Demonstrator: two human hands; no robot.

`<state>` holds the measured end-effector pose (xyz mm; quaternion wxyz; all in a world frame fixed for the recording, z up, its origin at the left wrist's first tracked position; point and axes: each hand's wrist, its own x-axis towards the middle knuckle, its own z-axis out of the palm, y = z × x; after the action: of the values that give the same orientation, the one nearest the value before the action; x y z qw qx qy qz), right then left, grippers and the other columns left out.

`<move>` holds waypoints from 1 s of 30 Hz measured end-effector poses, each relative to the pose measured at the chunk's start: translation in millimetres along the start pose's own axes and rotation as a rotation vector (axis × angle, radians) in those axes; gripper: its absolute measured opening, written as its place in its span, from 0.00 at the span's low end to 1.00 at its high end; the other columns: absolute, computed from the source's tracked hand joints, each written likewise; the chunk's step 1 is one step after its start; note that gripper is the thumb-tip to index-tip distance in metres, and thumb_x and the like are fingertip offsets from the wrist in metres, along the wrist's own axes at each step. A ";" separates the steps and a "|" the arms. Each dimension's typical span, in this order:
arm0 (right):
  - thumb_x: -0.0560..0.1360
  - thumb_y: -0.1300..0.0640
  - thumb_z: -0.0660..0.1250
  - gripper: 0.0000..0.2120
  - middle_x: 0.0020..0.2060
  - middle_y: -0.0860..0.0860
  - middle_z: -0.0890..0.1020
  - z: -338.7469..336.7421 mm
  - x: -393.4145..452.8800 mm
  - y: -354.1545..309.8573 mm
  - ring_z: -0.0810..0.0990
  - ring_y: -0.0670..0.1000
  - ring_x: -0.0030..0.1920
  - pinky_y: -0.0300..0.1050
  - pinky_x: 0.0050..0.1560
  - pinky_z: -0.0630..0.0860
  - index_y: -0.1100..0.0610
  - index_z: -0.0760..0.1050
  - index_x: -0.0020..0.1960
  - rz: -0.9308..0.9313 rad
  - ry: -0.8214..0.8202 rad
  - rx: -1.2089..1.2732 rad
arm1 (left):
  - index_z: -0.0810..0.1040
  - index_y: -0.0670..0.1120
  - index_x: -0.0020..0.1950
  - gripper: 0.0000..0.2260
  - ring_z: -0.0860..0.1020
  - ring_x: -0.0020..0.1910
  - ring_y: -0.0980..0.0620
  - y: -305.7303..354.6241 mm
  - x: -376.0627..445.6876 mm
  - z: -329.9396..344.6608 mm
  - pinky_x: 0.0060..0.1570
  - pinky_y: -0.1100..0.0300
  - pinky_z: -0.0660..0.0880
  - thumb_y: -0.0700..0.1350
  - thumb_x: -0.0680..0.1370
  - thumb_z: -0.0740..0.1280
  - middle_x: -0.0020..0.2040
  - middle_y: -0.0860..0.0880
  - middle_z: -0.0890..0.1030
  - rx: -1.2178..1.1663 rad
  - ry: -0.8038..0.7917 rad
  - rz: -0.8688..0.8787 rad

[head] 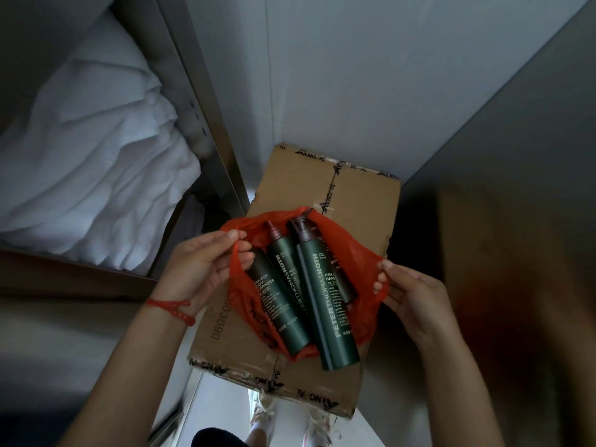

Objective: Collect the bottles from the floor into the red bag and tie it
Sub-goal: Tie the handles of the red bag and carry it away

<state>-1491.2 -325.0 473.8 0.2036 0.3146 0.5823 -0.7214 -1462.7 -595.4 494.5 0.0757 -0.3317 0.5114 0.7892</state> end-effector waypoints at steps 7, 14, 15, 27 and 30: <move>0.74 0.62 0.65 0.06 0.24 0.47 0.80 -4.0 -7.7 -7.6 0.78 0.44 0.27 0.37 0.34 0.77 0.60 0.80 0.41 -0.071 0.003 0.042 | 0.78 0.41 0.41 0.04 0.81 0.27 0.56 12.3 -4.7 5.1 0.30 0.64 0.79 0.40 0.71 0.65 0.27 0.49 0.82 -0.035 -0.064 0.040; 0.72 0.63 0.65 0.05 0.24 0.49 0.81 -9.7 -16.7 15.1 0.79 0.45 0.26 0.35 0.32 0.78 0.61 0.79 0.42 0.006 0.000 0.074 | 0.79 0.38 0.41 0.05 0.82 0.29 0.51 -10.2 -12.8 -7.5 0.30 0.61 0.80 0.38 0.73 0.64 0.29 0.45 0.83 0.046 -0.036 -0.082; 0.72 0.62 0.66 0.04 0.24 0.50 0.81 -10.6 -17.8 19.9 0.80 0.45 0.27 0.35 0.32 0.79 0.62 0.79 0.42 0.020 -0.002 0.076 | 0.79 0.38 0.41 0.05 0.82 0.29 0.51 -16.0 -14.2 -9.9 0.31 0.61 0.80 0.38 0.73 0.64 0.29 0.45 0.83 0.057 -0.031 -0.103; 0.73 0.64 0.66 0.07 0.26 0.51 0.82 -16.4 -42.7 45.3 0.81 0.46 0.29 0.38 0.37 0.80 0.59 0.81 0.39 -0.018 0.020 -0.118 | 0.84 0.45 0.34 0.03 0.83 0.33 0.50 -30.9 -39.7 -20.3 0.38 0.63 0.80 0.41 0.65 0.71 0.33 0.45 0.85 0.326 -0.119 -0.107; 0.74 0.64 0.65 0.07 0.24 0.49 0.81 -23.5 -52.6 39.1 0.79 0.45 0.26 0.37 0.32 0.79 0.60 0.80 0.41 -0.022 0.057 -0.125 | 0.84 0.45 0.34 0.03 0.83 0.32 0.50 -25.0 -48.1 -22.9 0.35 0.64 0.80 0.43 0.65 0.71 0.33 0.45 0.85 0.347 -0.097 -0.098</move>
<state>-1422.4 -315.4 479.4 0.1984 0.3152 0.6352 -0.6766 -1404.1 -592.9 498.6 0.1949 -0.2997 0.6187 0.6996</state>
